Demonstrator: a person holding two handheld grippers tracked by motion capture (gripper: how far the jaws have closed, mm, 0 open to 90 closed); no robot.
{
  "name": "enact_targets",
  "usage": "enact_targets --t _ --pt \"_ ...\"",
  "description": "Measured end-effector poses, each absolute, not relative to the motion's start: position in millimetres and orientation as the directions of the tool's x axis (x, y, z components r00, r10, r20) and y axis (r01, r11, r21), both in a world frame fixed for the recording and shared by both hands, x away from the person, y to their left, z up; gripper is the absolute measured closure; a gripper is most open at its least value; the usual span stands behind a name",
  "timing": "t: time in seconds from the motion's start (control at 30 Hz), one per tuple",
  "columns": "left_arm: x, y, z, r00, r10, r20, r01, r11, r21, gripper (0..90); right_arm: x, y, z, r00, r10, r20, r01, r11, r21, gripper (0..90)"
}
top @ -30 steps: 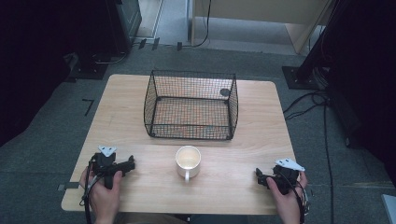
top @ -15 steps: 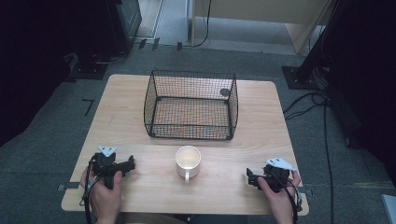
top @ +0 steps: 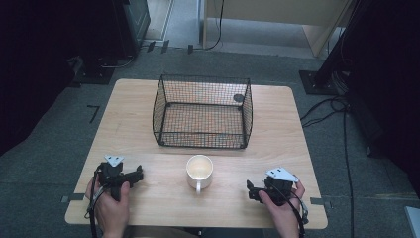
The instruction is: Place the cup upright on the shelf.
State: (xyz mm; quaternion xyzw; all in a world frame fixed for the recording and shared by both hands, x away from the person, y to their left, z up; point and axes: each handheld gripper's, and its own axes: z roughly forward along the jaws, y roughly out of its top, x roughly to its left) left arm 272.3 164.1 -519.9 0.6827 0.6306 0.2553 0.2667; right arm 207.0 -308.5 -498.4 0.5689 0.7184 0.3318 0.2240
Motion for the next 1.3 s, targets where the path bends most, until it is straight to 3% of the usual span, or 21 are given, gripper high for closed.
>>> enact_targets --t 1.3 --pt "272 164 -520 0.074 0.997 0.011 0.725 -0.062 0.686 0.0 180 -206 -493 -0.465 0.88 0.103 0.607 0.232 0.76 0.0"
